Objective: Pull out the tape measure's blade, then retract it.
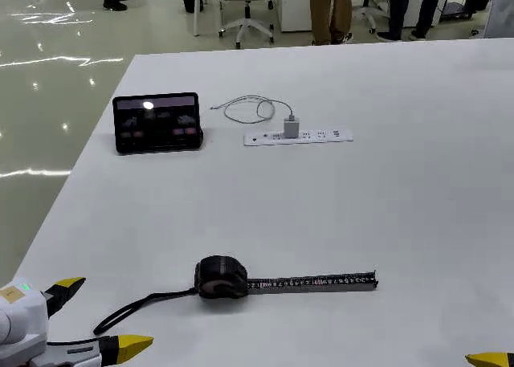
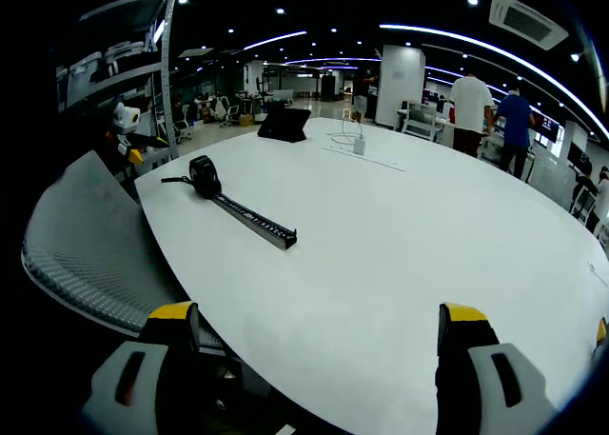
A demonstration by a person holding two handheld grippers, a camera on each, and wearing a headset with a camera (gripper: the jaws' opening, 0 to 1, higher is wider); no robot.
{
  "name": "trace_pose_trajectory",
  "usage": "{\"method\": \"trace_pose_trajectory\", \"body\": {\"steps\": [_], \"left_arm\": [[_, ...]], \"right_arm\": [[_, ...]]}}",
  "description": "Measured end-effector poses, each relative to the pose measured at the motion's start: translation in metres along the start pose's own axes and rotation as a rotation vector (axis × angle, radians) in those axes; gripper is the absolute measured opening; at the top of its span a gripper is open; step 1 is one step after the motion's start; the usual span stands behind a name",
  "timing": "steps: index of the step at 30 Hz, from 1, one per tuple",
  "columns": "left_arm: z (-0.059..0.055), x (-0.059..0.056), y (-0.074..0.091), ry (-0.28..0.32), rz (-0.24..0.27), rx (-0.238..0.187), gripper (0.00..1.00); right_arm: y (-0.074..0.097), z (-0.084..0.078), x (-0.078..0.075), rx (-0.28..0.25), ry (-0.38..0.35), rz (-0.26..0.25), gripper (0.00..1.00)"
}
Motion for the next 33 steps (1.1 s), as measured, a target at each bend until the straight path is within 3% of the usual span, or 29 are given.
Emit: {"method": "trace_pose_trajectory", "body": {"steps": [13, 20, 22, 24, 27, 29, 30, 33], "left_arm": [[0.006, -0.004, -0.003, 0.004, -0.003, -0.003, 1.0], [0.011, -0.002, -0.007, 0.0, 0.0, -0.004, 1.0], [0.015, -0.003, -0.01, 0.001, 0.003, 0.011, 1.0], [0.016, -0.005, -0.016, -0.047, 0.005, 0.067, 1.0], [0.026, -0.006, -0.027, -0.045, 0.019, 0.068, 1.0], [0.033, -0.013, -0.036, 0.052, 0.005, 0.054, 1.0], [0.038, -0.021, -0.042, 0.05, -0.022, 0.04, 1.0], [0.044, -0.032, -0.055, 0.002, -0.006, 0.044, 1.0]], "right_arm": [[-0.002, -0.009, 0.007, 0.02, -0.004, 0.016, 1.0], [-0.009, -0.002, 0.005, 0.031, 0.005, 0.028, 1.0], [-0.01, 0.001, 0.005, 0.029, 0.012, 0.035, 1.0], [-0.013, 0.002, 0.006, 0.048, 0.035, 0.043, 1.0], [-0.015, 0.007, 0.005, 0.058, 0.079, 0.055, 1.0], [-0.018, 0.008, 0.004, 0.079, 0.1, 0.063, 1.0], [-0.019, 0.008, 0.004, 0.089, 0.106, 0.074, 1.0], [-0.023, 0.012, 0.006, 0.097, 0.114, 0.09, 1.0]]}}
Point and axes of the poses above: the centre of the closed fingertips' face, and the gripper's own axes: y roughly backward along the fingers, x roughly to its left, z roughly out of its top, the point moved 1 cm from there along y, roughly backward along the fingers, and after that the axes turned 6 degrees about -y, right-handed, at the moved point
